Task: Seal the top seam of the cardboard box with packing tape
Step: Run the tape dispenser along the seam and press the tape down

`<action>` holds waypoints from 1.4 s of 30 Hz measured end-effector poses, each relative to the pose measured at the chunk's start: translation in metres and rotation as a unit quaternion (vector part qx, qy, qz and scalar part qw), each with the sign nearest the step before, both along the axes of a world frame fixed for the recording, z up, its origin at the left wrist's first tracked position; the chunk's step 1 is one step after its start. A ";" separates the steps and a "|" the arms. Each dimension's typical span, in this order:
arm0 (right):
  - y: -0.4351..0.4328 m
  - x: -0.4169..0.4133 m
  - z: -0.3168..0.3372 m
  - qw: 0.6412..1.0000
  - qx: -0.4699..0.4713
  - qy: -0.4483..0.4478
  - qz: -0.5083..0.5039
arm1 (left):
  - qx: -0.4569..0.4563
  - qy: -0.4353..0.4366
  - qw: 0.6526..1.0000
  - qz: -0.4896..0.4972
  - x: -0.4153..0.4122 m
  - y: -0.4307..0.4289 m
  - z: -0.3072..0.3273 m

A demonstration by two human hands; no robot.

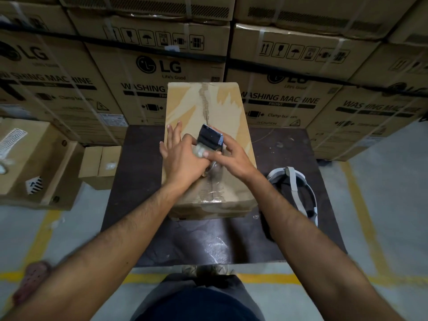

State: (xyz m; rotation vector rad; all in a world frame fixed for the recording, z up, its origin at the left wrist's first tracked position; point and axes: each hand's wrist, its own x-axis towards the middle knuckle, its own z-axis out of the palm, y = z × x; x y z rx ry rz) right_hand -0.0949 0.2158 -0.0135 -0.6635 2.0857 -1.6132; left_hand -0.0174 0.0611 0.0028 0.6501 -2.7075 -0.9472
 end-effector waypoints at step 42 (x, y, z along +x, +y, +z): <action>-0.018 -0.105 0.000 0.874 -0.008 0.486 -0.013 | 0.074 0.027 0.978 0.194 -0.026 0.050 -0.022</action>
